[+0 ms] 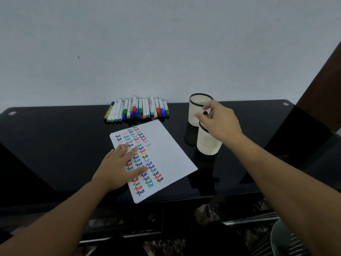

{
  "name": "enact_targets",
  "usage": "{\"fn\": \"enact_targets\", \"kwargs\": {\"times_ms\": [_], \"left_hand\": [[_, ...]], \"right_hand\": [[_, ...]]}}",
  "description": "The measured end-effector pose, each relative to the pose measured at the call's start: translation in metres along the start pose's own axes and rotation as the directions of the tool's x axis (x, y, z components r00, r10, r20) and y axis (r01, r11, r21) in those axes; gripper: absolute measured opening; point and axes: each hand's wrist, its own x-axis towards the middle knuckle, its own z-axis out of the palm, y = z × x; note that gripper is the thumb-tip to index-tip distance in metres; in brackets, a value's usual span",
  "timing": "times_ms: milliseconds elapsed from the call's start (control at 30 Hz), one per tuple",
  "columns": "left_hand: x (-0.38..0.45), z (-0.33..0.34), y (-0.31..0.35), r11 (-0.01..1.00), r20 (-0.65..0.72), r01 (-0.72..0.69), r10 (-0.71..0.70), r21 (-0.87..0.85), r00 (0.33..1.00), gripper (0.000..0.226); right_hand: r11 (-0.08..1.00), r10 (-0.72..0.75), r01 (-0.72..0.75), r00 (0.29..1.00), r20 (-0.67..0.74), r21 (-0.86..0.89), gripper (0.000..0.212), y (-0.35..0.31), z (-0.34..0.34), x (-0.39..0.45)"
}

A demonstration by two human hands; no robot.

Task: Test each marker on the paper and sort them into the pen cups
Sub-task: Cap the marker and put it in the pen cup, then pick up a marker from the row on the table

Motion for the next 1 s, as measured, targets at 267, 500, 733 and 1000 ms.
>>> {"fn": "enact_targets", "kwargs": {"times_ms": [267,500,733,1000], "left_hand": [[0.006,-0.019,-0.003,0.976,-0.061,0.074,-0.088,-0.204,0.994,0.101],[0.023,-0.026,-0.024,0.993,0.013,0.110,-0.109,-0.039,0.994,0.108],[0.027,-0.010,-0.035,0.995,-0.068,0.081,-0.085,-0.062,0.994,0.106],[0.028,-0.009,-0.035,0.993,-0.087,0.082,-0.089,-0.080,0.992,0.105]], "right_hand": [[0.903,-0.418,0.394,0.898,-0.140,-0.169,0.024,-0.061,0.025,0.000],[0.966,-0.257,0.254,0.958,0.128,0.038,0.022,-0.059,0.117,0.019],[0.994,0.021,0.010,0.955,0.294,-0.105,0.047,-0.016,0.172,0.069],[0.946,0.052,0.065,0.937,0.346,-0.317,0.056,-0.014,0.187,0.107]]}}
